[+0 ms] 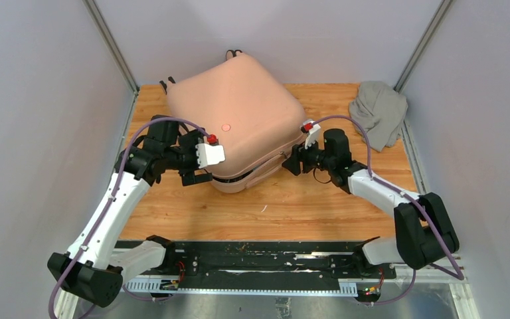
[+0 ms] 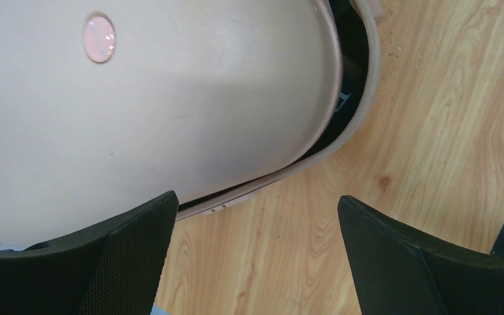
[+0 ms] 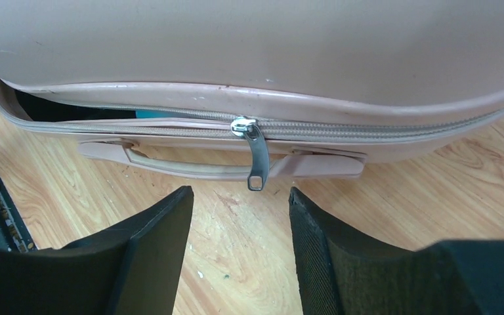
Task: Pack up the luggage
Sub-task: Zip the luggage at the corner of the board.
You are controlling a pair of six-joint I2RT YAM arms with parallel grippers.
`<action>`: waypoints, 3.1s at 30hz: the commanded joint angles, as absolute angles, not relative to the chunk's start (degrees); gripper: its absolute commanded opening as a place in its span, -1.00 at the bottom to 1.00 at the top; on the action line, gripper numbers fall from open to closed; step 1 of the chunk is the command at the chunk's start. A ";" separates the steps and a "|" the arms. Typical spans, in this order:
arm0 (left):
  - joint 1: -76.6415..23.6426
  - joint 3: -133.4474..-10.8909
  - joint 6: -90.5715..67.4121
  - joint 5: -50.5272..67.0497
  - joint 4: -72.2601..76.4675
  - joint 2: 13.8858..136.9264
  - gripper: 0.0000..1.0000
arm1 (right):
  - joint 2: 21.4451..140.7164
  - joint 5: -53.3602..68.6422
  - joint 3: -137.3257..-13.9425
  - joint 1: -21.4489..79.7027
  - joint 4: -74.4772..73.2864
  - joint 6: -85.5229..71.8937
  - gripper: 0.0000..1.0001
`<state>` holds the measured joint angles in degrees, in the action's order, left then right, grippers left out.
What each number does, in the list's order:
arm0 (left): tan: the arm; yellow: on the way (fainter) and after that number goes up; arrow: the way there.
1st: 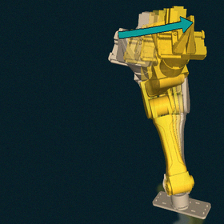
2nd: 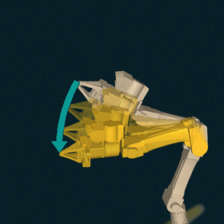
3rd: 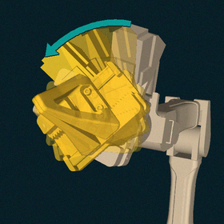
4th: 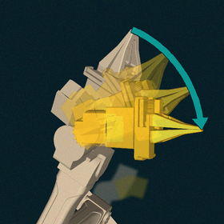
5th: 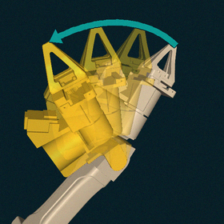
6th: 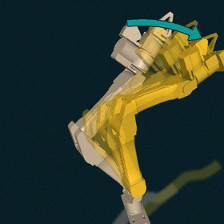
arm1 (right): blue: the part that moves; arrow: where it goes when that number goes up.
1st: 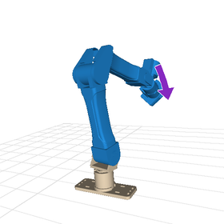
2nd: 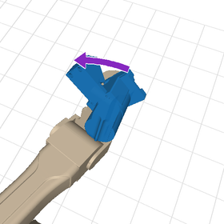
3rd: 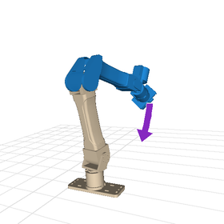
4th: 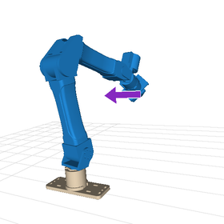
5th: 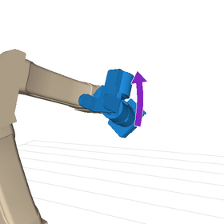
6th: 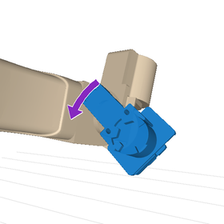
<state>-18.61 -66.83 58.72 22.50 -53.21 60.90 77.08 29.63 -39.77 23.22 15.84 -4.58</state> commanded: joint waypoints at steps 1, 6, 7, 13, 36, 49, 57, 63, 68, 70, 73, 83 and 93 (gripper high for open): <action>-18.85 -64.31 59.15 22.73 -55.55 59.72 1.00 | 79.62 34.32 -42.94 21.93 16.00 -5.75 0.19; -17.75 -63.47 59.42 22.68 -55.46 60.18 1.00 | 84.71 38.18 -46.95 21.09 15.74 -5.68 0.19; -17.49 -63.34 59.61 22.68 -55.46 60.31 1.00 | 85.23 38.15 -47.34 20.74 15.80 -5.70 0.19; -15.96 -60.54 62.84 21.39 -54.28 61.90 1.00 | 87.42 38.84 -48.83 20.15 16.27 -4.80 0.10; -15.97 -58.36 43.86 21.48 -30.78 64.33 1.00 | 82.52 35.15 -45.38 22.34 19.33 -5.76 -1.00; -17.37 -62.47 39.25 22.88 -30.38 66.61 1.00 | 77.65 25.61 -45.12 32.46 13.87 -0.68 -1.00; -19.25 -63.76 37.87 22.94 -30.25 67.67 1.00 | 76.83 23.74 -45.41 38.62 13.55 -0.44 -1.00; -19.99 -63.94 37.39 23.00 -30.27 67.74 1.00 | 76.47 22.33 -46.09 44.52 13.15 -0.67 -1.00; -20.43 -64.24 36.15 23.29 -30.48 68.32 1.00 | 76.62 20.23 -46.29 50.00 14.36 -2.16 -1.00; -20.68 -64.57 36.06 23.40 -30.83 68.61 1.00 | 76.79 19.59 -46.31 52.23 15.19 -3.10 -1.00; -20.83 -64.77 35.93 23.47 -30.99 68.80 1.00 | 77.03 17.96 -46.37 55.17 16.20 -4.11 -1.00; -20.85 -67.08 35.20 24.05 -32.91 68.30 1.00 | 81.38 14.61 -48.43 59.26 19.03 -8.61 -0.89; -13.31 -73.75 31.55 26.72 -38.44 68.11 1.00 | 70.46 -9.63 -42.85 52.28 7.40 -29.77 0.38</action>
